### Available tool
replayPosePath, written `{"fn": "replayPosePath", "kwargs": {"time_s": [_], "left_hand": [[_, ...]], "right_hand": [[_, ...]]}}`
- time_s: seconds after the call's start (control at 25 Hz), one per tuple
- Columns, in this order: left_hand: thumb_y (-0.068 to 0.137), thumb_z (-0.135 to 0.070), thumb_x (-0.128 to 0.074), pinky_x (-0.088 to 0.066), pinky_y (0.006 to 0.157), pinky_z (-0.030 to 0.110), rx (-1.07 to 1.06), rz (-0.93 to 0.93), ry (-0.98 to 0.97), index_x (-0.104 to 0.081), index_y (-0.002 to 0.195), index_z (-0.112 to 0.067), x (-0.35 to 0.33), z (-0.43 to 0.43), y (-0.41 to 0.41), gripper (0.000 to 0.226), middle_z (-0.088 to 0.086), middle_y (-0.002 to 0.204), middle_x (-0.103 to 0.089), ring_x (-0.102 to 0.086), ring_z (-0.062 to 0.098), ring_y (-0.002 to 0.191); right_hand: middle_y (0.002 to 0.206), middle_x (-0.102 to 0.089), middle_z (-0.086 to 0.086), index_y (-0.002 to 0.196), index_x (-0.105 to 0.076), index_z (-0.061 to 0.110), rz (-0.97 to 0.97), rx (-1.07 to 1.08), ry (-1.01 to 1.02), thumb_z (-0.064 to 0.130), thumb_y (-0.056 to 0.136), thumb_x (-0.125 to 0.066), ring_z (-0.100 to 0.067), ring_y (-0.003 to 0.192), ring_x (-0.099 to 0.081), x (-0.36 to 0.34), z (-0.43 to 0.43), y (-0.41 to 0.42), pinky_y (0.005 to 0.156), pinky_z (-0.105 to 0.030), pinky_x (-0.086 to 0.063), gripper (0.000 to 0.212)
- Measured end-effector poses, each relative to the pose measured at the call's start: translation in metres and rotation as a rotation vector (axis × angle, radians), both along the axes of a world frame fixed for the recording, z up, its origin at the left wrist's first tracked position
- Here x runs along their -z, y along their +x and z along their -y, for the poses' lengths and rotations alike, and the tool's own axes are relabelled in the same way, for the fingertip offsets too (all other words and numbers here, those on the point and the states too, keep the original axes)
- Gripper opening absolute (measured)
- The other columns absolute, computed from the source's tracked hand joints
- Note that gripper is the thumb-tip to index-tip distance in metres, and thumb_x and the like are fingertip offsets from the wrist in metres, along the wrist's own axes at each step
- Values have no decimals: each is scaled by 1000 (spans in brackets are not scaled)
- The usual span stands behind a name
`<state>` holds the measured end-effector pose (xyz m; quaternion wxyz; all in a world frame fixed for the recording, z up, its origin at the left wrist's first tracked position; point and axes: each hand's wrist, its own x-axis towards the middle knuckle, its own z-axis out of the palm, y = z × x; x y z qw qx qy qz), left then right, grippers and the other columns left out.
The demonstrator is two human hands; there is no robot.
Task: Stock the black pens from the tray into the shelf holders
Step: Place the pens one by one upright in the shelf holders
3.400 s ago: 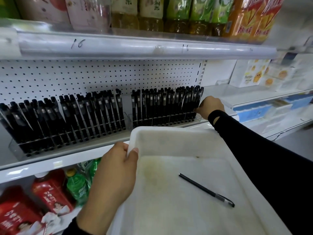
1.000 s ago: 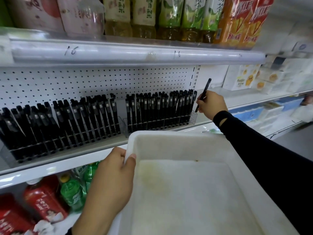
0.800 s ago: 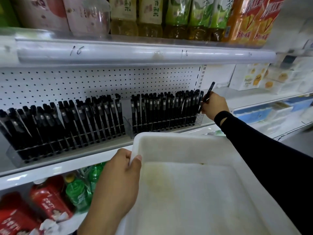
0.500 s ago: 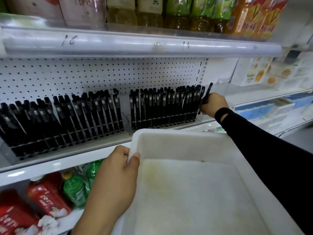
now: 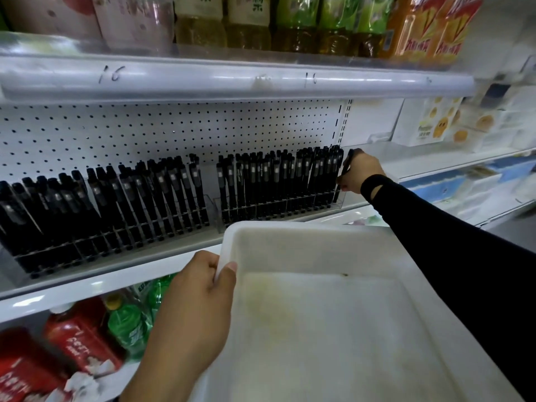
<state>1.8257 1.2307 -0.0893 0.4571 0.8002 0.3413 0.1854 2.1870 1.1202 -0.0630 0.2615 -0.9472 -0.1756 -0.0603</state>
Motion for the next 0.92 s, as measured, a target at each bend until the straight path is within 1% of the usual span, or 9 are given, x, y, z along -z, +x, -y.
{"fn": "replayPosePath", "kwargs": {"time_s": [0.08,0.16,0.24,0.4,0.52,0.6,0.72,0.8,0.92], "left_hand": [[98,-44,-46,-54,71,40,-6,-3,3,-60,86,-27,0,0,-1,25,-1,78,-71,-65,15,72],[98,-45,-46,-54,71,39,-7,-5,9,-59,87,-29,0,0,-2,24,-4,78,-71,-65,13,72],[98,-45,-45,-54,73,39,-6,-1,14,-59,88,-29,0,0,-2,23,-5,79,-71,-65,12,73],[97,-45,-46,-54,72,38,-2,-3,26,-59,86,-28,1,-2,0,24,-4,77,-70,-64,13,73],[97,-44,-46,-53,72,38,4,2,27,-59,86,-28,2,-2,0,24,-3,76,-70,-64,14,72],[98,-43,-47,-53,71,37,6,7,14,-59,86,-28,3,-3,0,23,-3,76,-70,-64,13,72],[97,-43,-47,-52,69,36,1,10,16,-60,85,-27,3,-3,0,24,-4,76,-70,-64,13,71],[97,-43,-47,-52,69,36,-2,2,14,-60,85,-26,2,-3,1,25,-3,76,-70,-64,14,71],[98,-43,-47,-53,71,39,6,-2,18,-60,85,-26,3,-3,2,25,0,76,-70,-64,16,71]], "right_hand": [[105,-64,-17,117,-48,0,10,32,-62,7,80,-77,-33,98,-65,1,-2,-4,71,-32,-50,48],[109,-63,-21,118,-47,-1,28,46,-84,6,80,-76,-35,102,-63,5,-3,-4,70,-29,-42,48],[109,-65,-23,114,-48,0,43,48,-69,5,81,-74,-35,101,-63,6,-3,-4,69,-30,-43,43],[94,-62,-17,101,-41,6,50,33,26,7,85,-64,-29,85,-58,7,0,-4,67,-29,-40,28],[89,-62,-17,102,-40,5,40,22,70,7,87,-58,-27,81,-58,8,1,-6,63,-27,-39,24],[88,-64,-16,103,-42,4,40,9,73,6,88,-57,-27,81,-58,11,1,-6,56,-26,-36,22],[89,-68,-17,102,-53,1,51,13,84,10,90,-60,-28,84,-61,16,2,-4,64,-26,-39,16],[86,-67,-15,91,-58,4,43,8,86,13,92,-62,-28,81,-59,17,5,-4,69,-26,-38,9],[79,-62,-12,83,-62,7,46,15,54,16,94,-64,-26,76,-54,17,8,-4,68,-27,-36,15]]}}
